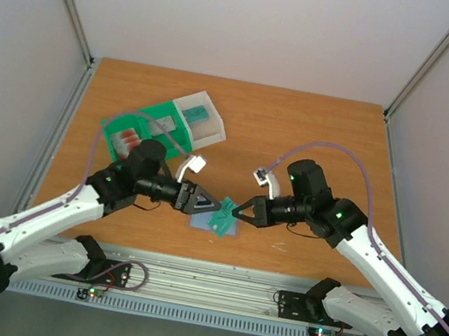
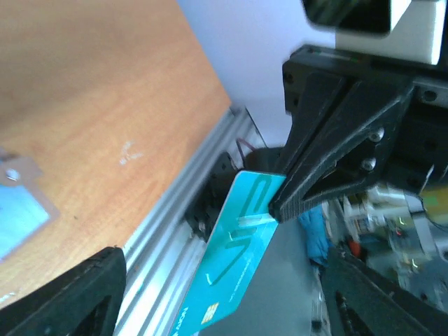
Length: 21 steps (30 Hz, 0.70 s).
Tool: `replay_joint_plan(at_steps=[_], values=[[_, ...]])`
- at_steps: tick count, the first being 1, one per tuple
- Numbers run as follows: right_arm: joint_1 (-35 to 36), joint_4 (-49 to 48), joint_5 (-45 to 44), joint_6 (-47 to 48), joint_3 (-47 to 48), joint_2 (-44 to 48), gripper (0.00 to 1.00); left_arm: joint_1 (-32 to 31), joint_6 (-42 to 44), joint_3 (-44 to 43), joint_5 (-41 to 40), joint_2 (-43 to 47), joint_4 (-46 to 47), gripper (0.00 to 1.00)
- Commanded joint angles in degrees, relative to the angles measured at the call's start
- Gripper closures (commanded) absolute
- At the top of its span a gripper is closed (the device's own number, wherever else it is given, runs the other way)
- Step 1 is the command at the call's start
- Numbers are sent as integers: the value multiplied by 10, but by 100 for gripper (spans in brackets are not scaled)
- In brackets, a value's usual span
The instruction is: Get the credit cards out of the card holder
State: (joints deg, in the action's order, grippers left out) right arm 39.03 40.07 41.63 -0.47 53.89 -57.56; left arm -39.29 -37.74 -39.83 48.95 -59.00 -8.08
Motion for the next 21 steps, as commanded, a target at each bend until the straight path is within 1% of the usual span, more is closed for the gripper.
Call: replay_joint_plan(at_steps=[1,2,4,6,10,12,18,21], values=[[-4,-78,-46,-93,-2,23,99,0,-46,-23,-171,73,-12,17],[-5,-83,-63,-102,3,26,99,0,-58,-20,-199,87,-9,15],[-6,-80,-104,-114,14,33,99,1,-87,-12,-249,112,-4,15],[-7,-82,-140,-130,22,40,99,1,-115,-9,-281,129,-8,15],[-7,-143,-162,-193,15,52,99,2,-167,0,-294,145,8,16],[-7,-179,-165,-229,13,51,99,2,-189,21,-277,150,54,17],[-7,-269,-168,-320,5,51,99,1,-263,82,-217,140,269,18],[-7,-320,-166,-351,-16,46,99,1,-288,94,-201,122,332,20]])
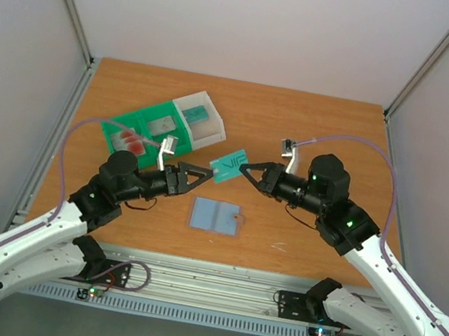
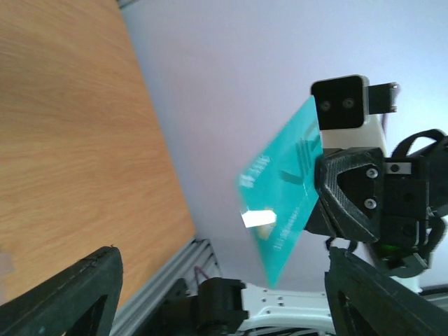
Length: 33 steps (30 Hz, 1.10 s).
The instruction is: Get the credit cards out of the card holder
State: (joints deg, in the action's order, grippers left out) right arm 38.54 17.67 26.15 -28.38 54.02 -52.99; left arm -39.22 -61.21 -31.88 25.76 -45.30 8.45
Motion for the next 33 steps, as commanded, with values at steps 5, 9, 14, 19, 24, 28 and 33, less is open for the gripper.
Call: replay_joint_plan(at_steps=[5,9,14,19,24,28,33], values=[[-2,-196,-15,-130,-63,-10,99,-1,-82,35,39,-49,262,28],[-2,-238,-21,-157,-83,-21,99,0,-107,40,46,-76,305,40],[-1,-239,-27,-164,-82,-29,99,0,-129,56,35,-88,344,59],[-2,-238,-28,-163,-87,-27,99,0,-139,71,15,-83,352,74],[-1,-224,-30,-156,-87,-26,99,0,-139,78,11,-72,337,81],[-1,-222,-33,-155,-89,-24,99,0,-136,81,6,-61,332,99],[-2,-224,-30,-157,-96,-27,99,0,-123,82,3,-47,314,99]])
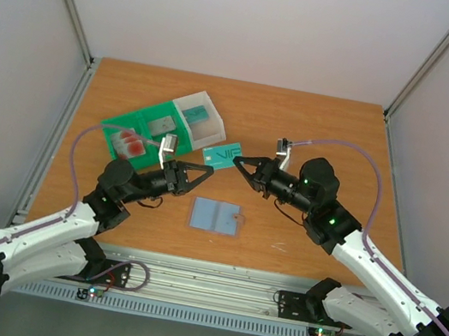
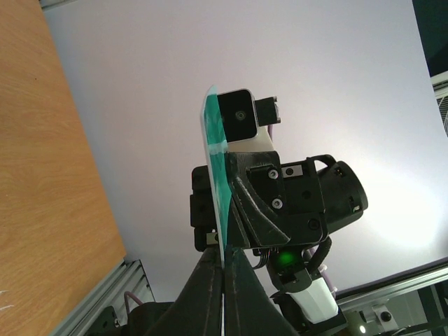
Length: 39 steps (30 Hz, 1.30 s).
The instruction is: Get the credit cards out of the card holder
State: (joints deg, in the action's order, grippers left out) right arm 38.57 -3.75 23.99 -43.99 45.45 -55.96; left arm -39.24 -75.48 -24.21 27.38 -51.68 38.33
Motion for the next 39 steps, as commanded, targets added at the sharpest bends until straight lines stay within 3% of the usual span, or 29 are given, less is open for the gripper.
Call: replay_joint_plan(at_steps=[1,4,8,12,16,23,34,39], values=[[-2,-10,-7,0,-11,3,99,1,23,6,-13,19,9,99],[-2,-3,-9,11,-13,9,97,1,30,7,-16,23,-3,100],[-2,39,-25,33,-10,27,82,1,46,2,-20,28,-47,100],[-2,88,-32,61,-8,44,63,4,83,-13,-37,44,-136,100],[-2,138,-32,95,-7,59,36,10,131,-42,-53,52,-221,99],[-2,253,-28,193,20,74,2,46,214,-111,-101,52,-364,100],[-2,350,-48,258,28,112,2,120,275,-209,-148,-36,-481,100],[-2,355,-47,265,30,116,2,154,287,-248,-145,-111,-481,100]])
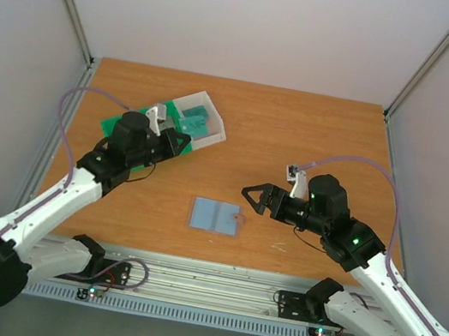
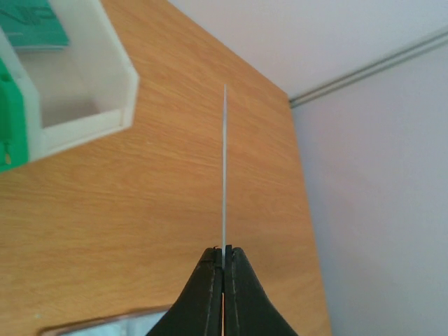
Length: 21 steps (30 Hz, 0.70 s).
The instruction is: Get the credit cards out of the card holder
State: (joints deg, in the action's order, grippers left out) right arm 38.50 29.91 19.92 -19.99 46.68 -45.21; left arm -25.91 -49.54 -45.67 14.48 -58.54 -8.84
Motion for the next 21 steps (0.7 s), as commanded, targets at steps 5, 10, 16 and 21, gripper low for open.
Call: replay_joint_plan(at_steps=[5,10,16,21], values=[[-1,23,0,29,19,1,2,54,33,-92,-12,-122,-25,100],[-1,32,-8,27,22,0,2,80,26,-153,-20,-208,-53,100],[-2,34,-11,30,29,-5,2,94,3,-206,-62,-289,-60,100],[-1,46,-14,31,27,-3,2,100,-12,-248,-69,-352,-66,100]])
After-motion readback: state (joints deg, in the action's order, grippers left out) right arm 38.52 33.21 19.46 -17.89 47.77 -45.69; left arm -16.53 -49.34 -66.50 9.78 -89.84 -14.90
